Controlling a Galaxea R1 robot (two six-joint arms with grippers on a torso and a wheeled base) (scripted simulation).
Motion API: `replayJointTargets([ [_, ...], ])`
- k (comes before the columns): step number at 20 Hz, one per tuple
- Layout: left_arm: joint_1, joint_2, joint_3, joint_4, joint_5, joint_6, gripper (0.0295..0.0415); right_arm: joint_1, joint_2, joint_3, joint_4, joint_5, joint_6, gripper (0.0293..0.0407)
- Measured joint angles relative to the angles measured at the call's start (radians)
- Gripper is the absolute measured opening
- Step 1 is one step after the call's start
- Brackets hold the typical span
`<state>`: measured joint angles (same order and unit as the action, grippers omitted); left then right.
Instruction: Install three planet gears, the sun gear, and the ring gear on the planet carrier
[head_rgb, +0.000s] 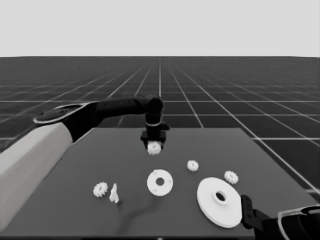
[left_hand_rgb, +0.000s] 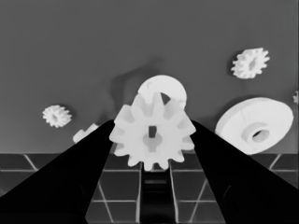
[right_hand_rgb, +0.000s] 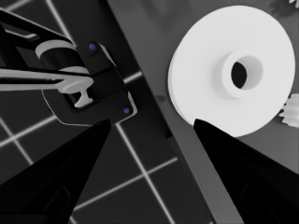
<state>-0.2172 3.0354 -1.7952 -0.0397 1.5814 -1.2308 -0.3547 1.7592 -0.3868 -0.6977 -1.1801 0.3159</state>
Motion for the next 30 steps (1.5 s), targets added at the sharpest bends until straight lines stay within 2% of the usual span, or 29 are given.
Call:
replayJointTargets([
  [3, 0.000, 0.009, -0.014, 0.000, 0.000, 0.004, 0.0312, 0.000, 0.000, 0.000, 0.000, 0.000, 0.000, 0.0385],
  [4, 0.114, 0.007, -0.009, 0.134, -0.047, 0.001, 0.0312, 0.000, 0.000, 0.000, 0.000, 0.000, 0.000, 0.0385],
  [5, 0.217, 0.017, -0.041, 0.214, -0.076, 0.019, 0.0312, 0.000, 0.000, 0.000, 0.000, 0.000, 0.000, 0.0385],
  [6, 0.274, 0.030, -0.085, 0.257, -0.099, 0.044, 0.0312, 0.000, 0.000, 0.000, 0.000, 0.000, 0.000, 0.0385],
  [8, 0.320, 0.049, -0.143, 0.293, -0.125, 0.076, 0.0312, 0.000, 0.000, 0.000, 0.000, 0.000, 0.000, 0.0385],
  [13, 0.339, 0.060, -0.175, 0.309, -0.140, 0.093, 0.0312, 0.000, 0.000, 0.000, 0.000, 0.000, 0.000, 0.0385],
  [14, 0.339, 0.060, -0.176, 0.309, -0.140, 0.094, 0.0344, 0.000, 0.000, 0.000, 0.000, 0.000, 0.000, 0.0385],
  [15, 0.339, 0.060, -0.177, 0.310, -0.141, 0.094, 0.0372, 0.000, 0.000, 0.000, 0.000, 0.000, 0.000, 0.0385],
  [16, 0.340, 0.061, -0.177, 0.310, -0.141, 0.094, 0.0381, 0.000, 0.000, 0.000, 0.000, 0.000, 0.000, 0.0385],
  [17, 0.340, 0.061, -0.177, 0.310, -0.141, 0.094, 0.0383, 0.000, 0.000, 0.000, 0.000, 0.000, 0.000, 0.0385],
  [23, 0.340, 0.061, -0.178, 0.310, -0.141, 0.094, 0.0385, 0.000, 0.000, 0.000, 0.000, 0.000, 0.000, 0.0385],
  [24, 0.246, 0.006, -0.019, 0.206, -0.059, 0.007, 0.0385, 0.000, 0.000, 0.000, 0.000, 0.000, 0.000, 0.0385],
  [25, 0.140, -0.005, 0.022, 0.124, -0.030, -0.018, 0.0385, 0.000, 0.000, 0.000, 0.000, 0.000, 0.000, 0.0385],
  [26, 0.078, -0.003, 0.020, 0.072, -0.018, -0.017, 0.0385, 0.000, 0.000, 0.000, 0.000, 0.000, 0.000, 0.0385],
  [28, 0.024, 0.004, 0.001, 0.025, -0.007, -0.006, 0.0385, 0.000, 0.000, 0.000, 0.000, 0.000, 0.000, 0.0385],
  [30, 0.007, 0.008, -0.010, 0.009, -0.002, 0.001, 0.0385, 0.000, 0.000, 0.000, 0.000, 0.000, 0.000, 0.0385],
])
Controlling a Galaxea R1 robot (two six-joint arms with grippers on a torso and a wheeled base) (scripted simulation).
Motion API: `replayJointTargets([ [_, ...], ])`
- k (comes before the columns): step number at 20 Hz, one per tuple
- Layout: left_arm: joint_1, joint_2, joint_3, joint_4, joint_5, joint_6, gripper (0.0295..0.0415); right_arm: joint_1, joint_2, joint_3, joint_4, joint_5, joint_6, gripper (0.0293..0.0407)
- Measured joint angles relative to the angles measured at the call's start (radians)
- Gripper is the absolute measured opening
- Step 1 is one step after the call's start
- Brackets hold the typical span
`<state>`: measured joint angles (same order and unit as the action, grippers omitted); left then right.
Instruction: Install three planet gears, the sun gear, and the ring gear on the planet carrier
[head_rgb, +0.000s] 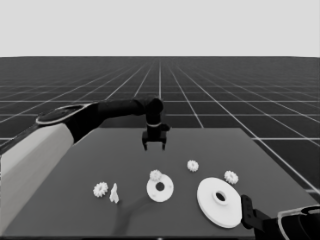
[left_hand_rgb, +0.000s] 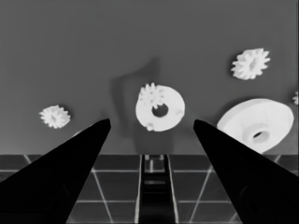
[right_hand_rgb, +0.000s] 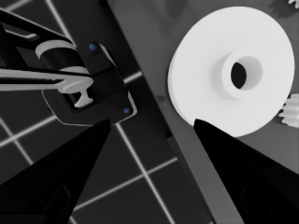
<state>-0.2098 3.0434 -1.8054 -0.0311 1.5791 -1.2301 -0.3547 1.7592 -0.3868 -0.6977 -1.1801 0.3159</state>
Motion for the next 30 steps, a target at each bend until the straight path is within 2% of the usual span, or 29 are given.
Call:
replayJointTargets([
  [3, -0.006, 0.002, -0.005, -0.007, 0.002, 0.003, 0.0385, 0.000, 0.000, 0.000, 0.000, 0.000, 0.000, 0.0385],
  [4, -0.009, -0.265, 0.443, -0.010, -0.004, -0.129, 0.0385, 0.000, 0.000, 0.000, 0.000, 0.000, 0.000, 0.0385],
  [5, -0.011, -0.514, 0.634, -0.012, -0.001, -0.100, 0.0385, 0.000, 0.000, 0.000, 0.000, 0.000, 0.000, 0.0385],
  [6, -0.013, -0.653, 0.683, -0.013, 0.003, -0.025, 0.0385, 0.000, 0.000, 0.000, 0.000, 0.000, 0.000, 0.0385],
  [8, -0.016, -0.769, 0.689, -0.013, 0.008, 0.077, 0.0385, 0.000, 0.000, 0.000, 0.000, 0.000, 0.000, 0.0385],
  [13, -0.018, -0.816, 0.679, -0.013, 0.010, 0.136, 0.0385, 0.000, 0.000, 0.000, 0.000, 0.000, 0.000, 0.0385],
  [14, 0.145, -0.821, 0.687, 0.161, -0.079, 0.136, 0.0385, 0.000, 0.000, 0.000, 0.000, 0.000, 0.000, 0.0385],
  [15, 0.281, -0.805, 0.649, 0.265, -0.133, 0.147, 0.0385, 0.000, 0.000, 0.000, 0.000, 0.000, 0.000, 0.0385],
  [16, 0.353, -0.783, 0.602, 0.318, -0.169, 0.162, 0.0385, 0.000, 0.000, 0.000, 0.000, 0.000, 0.000, 0.0385],
  [18, 0.412, -0.756, 0.543, 0.360, -0.206, 0.182, 0.0385, 0.000, 0.000, 0.000, 0.000, 0.000, 0.000, 0.0385],
  [23, 0.436, -0.741, 0.510, 0.378, -0.225, 0.193, 0.0385, 0.000, 0.000, 0.000, 0.000, 0.000, 0.000, 0.0385],
  [25, 0.437, -0.741, 0.508, 0.379, -0.226, 0.193, 0.0314, 0.000, 0.000, 0.000, 0.000, 0.000, 0.000, 0.0385],
  [30, 0.437, -0.740, 0.508, 0.380, -0.227, 0.194, 0.0312, 0.000, 0.000, 0.000, 0.000, 0.000, 0.000, 0.0385],
])
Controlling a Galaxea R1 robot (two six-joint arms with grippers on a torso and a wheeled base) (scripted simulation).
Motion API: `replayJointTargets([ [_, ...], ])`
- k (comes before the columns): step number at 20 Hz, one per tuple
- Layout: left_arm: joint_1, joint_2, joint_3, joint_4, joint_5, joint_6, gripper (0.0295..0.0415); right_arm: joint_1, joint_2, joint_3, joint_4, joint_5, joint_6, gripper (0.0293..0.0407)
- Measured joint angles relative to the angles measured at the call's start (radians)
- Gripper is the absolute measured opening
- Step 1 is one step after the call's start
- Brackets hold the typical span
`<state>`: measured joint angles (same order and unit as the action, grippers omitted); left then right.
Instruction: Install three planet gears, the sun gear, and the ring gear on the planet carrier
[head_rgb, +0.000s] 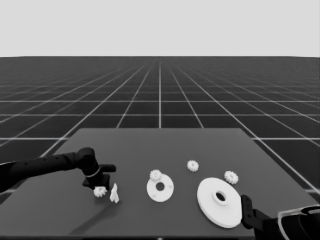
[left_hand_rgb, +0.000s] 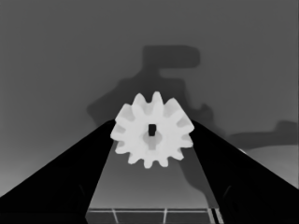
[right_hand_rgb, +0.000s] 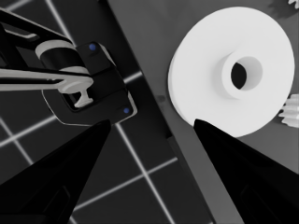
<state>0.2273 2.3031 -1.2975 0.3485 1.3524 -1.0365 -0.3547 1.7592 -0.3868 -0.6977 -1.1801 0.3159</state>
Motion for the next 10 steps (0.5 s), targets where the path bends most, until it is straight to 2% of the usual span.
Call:
replayJointTargets([
  [3, 0.000, 0.000, 0.000, 0.000, 0.000, 0.000, 0.0312, 0.000, 0.000, 0.000, 0.000, 0.000, 0.000, 0.0385],
  [4, -0.126, -0.068, 0.152, -0.126, 0.111, -0.050, 0.0312, 0.000, 0.000, 0.000, 0.000, 0.000, 0.000, 0.0385],
  [5, -0.262, -0.091, 0.201, -0.230, 0.166, -0.066, 0.0312, 0.000, 0.000, 0.000, 0.000, 0.000, 0.000, 0.0385],
  [6, -0.346, -0.092, 0.203, -0.298, 0.195, -0.066, 0.0312, 0.000, 0.000, 0.000, 0.000, 0.000, 0.000, 0.0385],
  [8, -0.421, -0.085, 0.186, -0.361, 0.222, -0.060, 0.0312, 0.000, 0.000, 0.000, 0.000, 0.000, 0.000, 0.0385],
  [10, -0.444, -0.081, 0.176, -0.382, 0.232, -0.056, 0.0312, 0.000, 0.000, 0.000, 0.000, 0.000, 0.000, 0.0385],
])
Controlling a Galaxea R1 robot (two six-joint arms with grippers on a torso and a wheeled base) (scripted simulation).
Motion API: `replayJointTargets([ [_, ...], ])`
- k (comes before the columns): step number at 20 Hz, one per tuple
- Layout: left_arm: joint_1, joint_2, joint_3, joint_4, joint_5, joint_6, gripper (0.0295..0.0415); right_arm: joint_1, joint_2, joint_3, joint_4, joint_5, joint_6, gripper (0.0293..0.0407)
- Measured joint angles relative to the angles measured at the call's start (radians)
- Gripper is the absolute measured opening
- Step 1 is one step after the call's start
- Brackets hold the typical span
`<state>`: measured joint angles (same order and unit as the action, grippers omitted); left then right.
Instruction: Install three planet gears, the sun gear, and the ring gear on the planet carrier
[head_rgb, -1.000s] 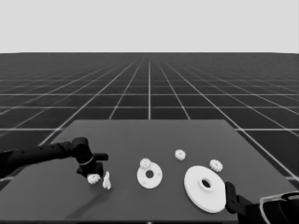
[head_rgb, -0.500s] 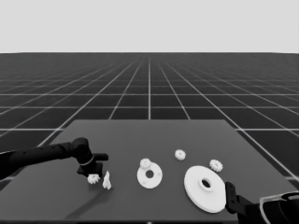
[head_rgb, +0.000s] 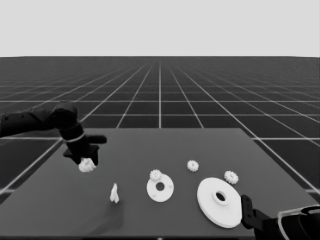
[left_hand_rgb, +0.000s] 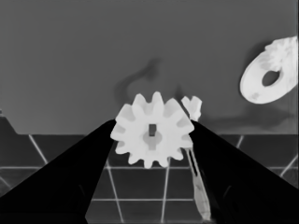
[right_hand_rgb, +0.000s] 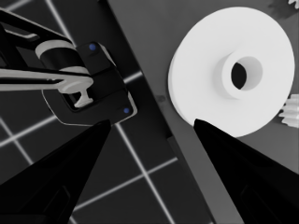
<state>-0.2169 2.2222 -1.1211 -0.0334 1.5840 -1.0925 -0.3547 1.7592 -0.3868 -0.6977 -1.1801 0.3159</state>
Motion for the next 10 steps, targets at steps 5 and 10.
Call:
replayJointTargets([
  [5, -0.012, 0.364, 0.085, -0.017, -0.013, -0.490, 0.0312, 0.000, 0.000, 0.000, 0.000, 0.000, 0.000, 0.0385],
  [10, -0.013, 0.674, -0.111, -0.018, -0.018, -0.563, 0.0312, 0.000, 0.000, 0.000, 0.000, 0.000, 0.000, 0.0385],
])
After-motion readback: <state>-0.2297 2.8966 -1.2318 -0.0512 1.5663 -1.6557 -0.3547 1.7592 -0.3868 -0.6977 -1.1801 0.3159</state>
